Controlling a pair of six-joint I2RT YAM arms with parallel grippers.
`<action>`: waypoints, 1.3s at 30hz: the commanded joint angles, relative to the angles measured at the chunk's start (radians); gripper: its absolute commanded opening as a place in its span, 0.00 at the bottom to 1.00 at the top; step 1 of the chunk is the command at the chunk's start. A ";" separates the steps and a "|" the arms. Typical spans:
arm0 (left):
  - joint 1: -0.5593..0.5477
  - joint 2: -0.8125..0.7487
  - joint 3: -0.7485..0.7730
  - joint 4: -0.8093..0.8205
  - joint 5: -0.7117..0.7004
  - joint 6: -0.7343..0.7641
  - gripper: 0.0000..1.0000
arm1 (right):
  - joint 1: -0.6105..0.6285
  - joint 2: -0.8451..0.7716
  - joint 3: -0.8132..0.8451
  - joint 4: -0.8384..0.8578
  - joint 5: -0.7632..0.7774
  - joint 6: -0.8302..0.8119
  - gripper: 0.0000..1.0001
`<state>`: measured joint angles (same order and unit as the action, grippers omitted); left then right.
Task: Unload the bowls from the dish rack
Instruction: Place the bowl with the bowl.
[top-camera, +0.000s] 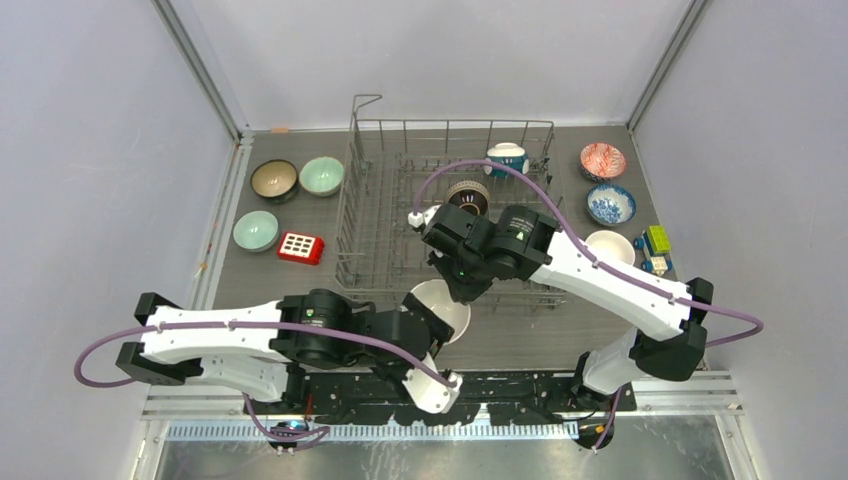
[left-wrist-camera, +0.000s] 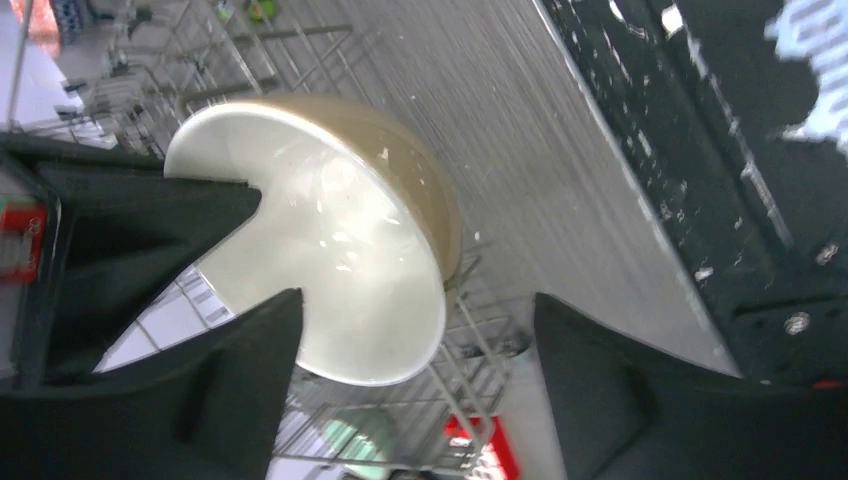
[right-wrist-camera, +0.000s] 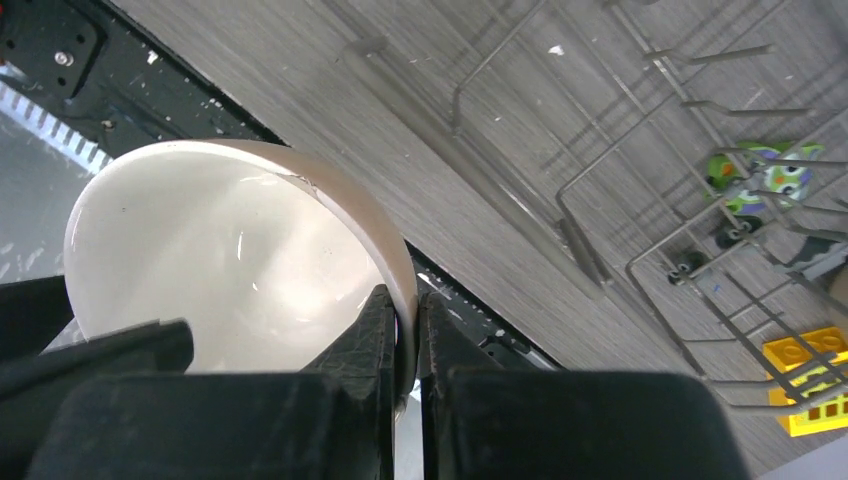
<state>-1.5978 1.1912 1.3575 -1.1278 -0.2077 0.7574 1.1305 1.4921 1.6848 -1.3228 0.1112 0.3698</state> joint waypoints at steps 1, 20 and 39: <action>-0.005 -0.064 0.046 0.096 -0.053 -0.055 0.99 | 0.001 -0.074 0.098 0.006 0.101 0.023 0.01; -0.005 -0.115 -0.141 0.659 -0.301 -0.334 1.00 | -0.894 -0.575 -0.275 0.275 0.453 0.181 0.01; 0.047 -0.025 -0.187 0.715 -0.551 -0.709 1.00 | -1.375 -0.393 -0.685 0.740 0.281 0.465 0.01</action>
<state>-1.5780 1.1938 1.1831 -0.4587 -0.7197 0.1505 -0.2142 1.0702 0.9882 -0.8150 0.4114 0.7475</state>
